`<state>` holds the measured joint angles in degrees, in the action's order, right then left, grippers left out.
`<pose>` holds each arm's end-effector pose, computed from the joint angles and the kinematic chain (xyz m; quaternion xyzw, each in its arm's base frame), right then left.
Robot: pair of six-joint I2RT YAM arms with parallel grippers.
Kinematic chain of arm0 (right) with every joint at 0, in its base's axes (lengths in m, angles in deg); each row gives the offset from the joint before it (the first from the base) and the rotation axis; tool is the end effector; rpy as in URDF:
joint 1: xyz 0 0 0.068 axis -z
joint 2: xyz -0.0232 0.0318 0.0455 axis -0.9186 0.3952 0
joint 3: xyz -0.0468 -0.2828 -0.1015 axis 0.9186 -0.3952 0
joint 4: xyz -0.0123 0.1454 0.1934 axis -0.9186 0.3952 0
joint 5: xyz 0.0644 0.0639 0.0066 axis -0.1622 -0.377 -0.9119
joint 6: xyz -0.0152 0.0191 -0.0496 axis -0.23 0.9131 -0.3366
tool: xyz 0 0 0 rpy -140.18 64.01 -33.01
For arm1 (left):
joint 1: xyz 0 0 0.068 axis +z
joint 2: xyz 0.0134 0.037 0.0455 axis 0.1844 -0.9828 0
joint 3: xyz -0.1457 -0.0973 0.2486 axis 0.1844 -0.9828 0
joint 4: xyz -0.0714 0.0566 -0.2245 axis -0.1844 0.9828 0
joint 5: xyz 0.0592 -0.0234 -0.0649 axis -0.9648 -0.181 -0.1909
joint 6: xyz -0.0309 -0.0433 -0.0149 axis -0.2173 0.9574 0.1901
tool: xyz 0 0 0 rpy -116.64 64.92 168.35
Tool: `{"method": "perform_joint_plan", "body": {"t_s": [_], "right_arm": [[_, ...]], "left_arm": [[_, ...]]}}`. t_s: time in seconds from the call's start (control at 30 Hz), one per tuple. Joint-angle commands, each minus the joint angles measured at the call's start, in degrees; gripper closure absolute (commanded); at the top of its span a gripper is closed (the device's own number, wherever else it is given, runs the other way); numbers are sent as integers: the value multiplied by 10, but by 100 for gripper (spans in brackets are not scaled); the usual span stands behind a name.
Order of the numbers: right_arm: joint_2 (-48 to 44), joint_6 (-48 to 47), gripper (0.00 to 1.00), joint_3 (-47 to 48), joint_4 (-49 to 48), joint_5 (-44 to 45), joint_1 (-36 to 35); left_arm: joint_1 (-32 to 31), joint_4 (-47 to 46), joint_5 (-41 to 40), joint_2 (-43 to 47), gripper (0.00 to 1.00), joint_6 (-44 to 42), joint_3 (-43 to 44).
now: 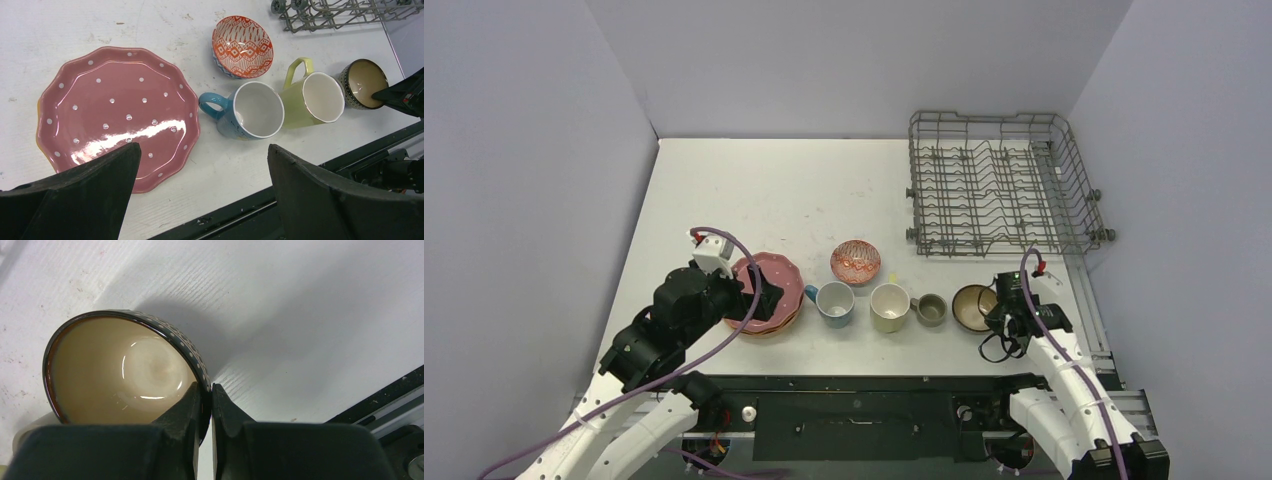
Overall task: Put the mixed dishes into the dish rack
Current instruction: Place the bowl at the center of the board.
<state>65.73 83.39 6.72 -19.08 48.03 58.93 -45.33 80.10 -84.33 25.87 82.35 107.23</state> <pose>0.0938 0.0041 0.2151 0.3850 0.8888 0.0133 0.2482 0.0608 -0.0376 0.3278 0.0370 0.8466 -0.2335 0.4768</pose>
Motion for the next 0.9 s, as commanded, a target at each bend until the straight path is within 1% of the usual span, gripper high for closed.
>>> {"method": "perform_joint_plan", "body": {"t_s": [0.0,0.07,0.17,0.3,0.37,0.4,0.43,0.57,0.87], "right_arm": [[-3,15,100,-7,-53,21,7],[-2,16,100,-11,-54,21,7],[-2,19,94,-14,-56,25,8],[-6,23,77,-16,-51,32,8],[-9,23,71,-15,-47,35,8],[-10,22,70,-13,-45,36,8],[-12,22,66,-11,-41,41,8],[-25,21,61,-3,-28,45,8],[-49,11,54,46,2,36,8]], "left_arm": [[3,-27,5,1,4,-8,0],[3,-27,5,0,4,-8,1],[3,-27,6,-3,4,-8,1],[3,-27,6,-5,4,-8,1],[3,-27,7,-7,4,-8,1],[3,-27,7,-7,4,-8,1],[3,-27,7,-7,4,-8,1],[3,-27,7,-7,4,-8,2],[3,-27,8,-4,4,-8,1]]}}
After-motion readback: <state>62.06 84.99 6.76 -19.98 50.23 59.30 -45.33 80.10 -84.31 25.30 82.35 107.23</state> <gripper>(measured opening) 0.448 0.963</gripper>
